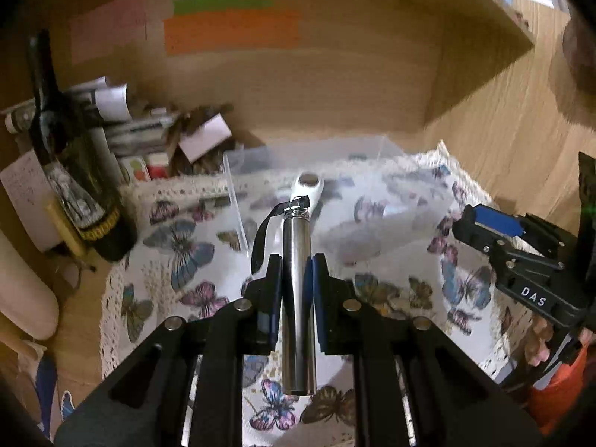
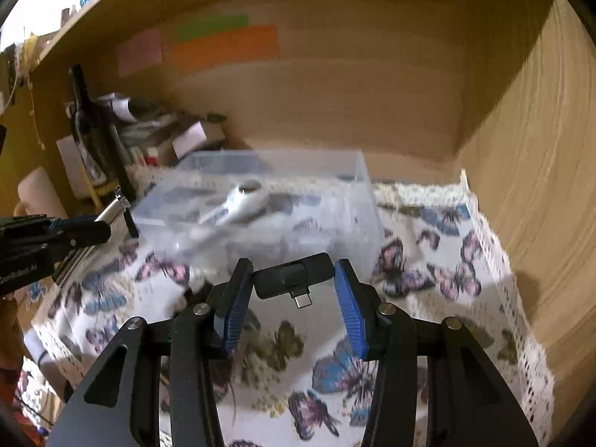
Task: Organize rigid objects
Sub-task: 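Carry the tube and dongle into the clear box and open both tools, then lift both tools out of the box toward the remaining items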
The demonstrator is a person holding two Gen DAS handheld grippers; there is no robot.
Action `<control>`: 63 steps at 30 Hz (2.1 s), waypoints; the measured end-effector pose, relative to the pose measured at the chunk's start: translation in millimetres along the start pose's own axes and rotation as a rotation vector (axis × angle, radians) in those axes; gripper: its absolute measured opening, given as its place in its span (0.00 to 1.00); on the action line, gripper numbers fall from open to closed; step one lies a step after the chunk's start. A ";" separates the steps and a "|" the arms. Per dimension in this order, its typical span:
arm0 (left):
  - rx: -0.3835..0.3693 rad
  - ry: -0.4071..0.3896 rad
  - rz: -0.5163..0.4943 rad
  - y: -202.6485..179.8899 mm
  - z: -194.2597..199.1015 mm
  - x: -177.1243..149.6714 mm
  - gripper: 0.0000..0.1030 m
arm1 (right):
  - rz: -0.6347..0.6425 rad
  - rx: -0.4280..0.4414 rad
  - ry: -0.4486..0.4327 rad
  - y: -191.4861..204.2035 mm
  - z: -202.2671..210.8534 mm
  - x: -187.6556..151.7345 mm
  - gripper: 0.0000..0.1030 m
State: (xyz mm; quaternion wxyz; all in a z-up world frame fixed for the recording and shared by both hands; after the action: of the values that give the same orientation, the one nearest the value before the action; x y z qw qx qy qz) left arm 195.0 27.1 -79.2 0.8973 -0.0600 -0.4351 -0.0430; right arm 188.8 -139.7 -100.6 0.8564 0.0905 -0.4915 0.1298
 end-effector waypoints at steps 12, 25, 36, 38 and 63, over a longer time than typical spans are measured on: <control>0.011 -0.054 0.023 6.2 -15.6 48.7 0.15 | 0.003 -0.009 -0.093 0.0 -9.0 51.7 0.41; 0.016 -0.036 0.022 9.6 -62.1 71.8 0.11 | 0.042 -0.016 -0.052 6.7 -54.3 72.5 0.41; 0.016 0.084 0.041 22.5 -105.4 51.7 0.10 | 0.075 0.017 0.114 15.0 -109.5 48.9 0.41; 0.024 0.093 0.048 25.2 -106.7 49.4 0.10 | 0.083 0.018 0.145 17.3 -117.4 43.3 0.41; 0.050 0.008 0.011 4.4 -35.2 33.8 0.92 | 0.094 -0.018 -0.018 7.0 -24.1 44.1 0.82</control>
State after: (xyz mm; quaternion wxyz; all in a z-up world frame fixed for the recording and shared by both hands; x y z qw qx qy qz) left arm 243.7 25.5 -74.5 0.9005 -0.0395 -0.4321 -0.0274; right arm 227.6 -120.3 -74.3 0.8456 0.0606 -0.5041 0.1646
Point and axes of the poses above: each gripper's, at about its wrist camera, not at the fingertips, and z roughly against the way its jaws point, y to its left, x to its top, the point moved 4 cm from there along -z, roughly the way its jaws point, and after that the axes turned 4 degrees about -y, right-handed, at the moved point
